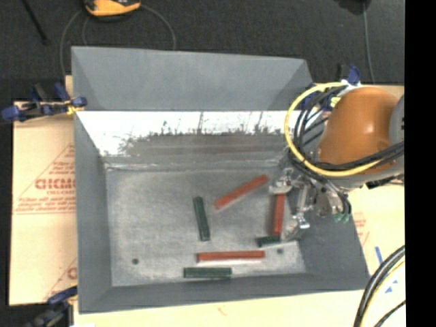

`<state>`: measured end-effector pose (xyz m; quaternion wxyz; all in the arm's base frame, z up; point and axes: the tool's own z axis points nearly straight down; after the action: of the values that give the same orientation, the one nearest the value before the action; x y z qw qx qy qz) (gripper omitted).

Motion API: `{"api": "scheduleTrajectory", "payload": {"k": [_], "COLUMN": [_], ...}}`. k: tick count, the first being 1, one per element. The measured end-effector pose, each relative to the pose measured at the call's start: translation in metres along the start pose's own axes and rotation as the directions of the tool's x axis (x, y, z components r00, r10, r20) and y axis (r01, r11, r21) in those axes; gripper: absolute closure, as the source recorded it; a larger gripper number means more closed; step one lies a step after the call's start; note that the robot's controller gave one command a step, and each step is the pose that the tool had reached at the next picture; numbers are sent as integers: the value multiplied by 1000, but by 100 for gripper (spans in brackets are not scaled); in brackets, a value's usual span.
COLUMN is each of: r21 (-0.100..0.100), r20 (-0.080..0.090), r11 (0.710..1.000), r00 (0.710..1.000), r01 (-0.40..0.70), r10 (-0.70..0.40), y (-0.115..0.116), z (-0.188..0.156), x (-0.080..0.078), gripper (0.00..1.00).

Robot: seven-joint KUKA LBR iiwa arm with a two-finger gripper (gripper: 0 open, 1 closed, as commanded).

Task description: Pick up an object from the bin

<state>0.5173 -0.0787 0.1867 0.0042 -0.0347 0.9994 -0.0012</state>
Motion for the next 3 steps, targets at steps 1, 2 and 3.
{"api": "scheduleTrajectory", "payload": {"k": [1,2,3], "r21": [-1,1,1], "r20": [-1,-7,-7], "r11": [960,892,892], "r00": [960,892,892], "r01": [281,452,452], "r10": [-281,-452,-452], "y": [-19,-16,-16], "z": [68,107,107], "x": [-2,7,7], "gripper": [0,100,100]}}
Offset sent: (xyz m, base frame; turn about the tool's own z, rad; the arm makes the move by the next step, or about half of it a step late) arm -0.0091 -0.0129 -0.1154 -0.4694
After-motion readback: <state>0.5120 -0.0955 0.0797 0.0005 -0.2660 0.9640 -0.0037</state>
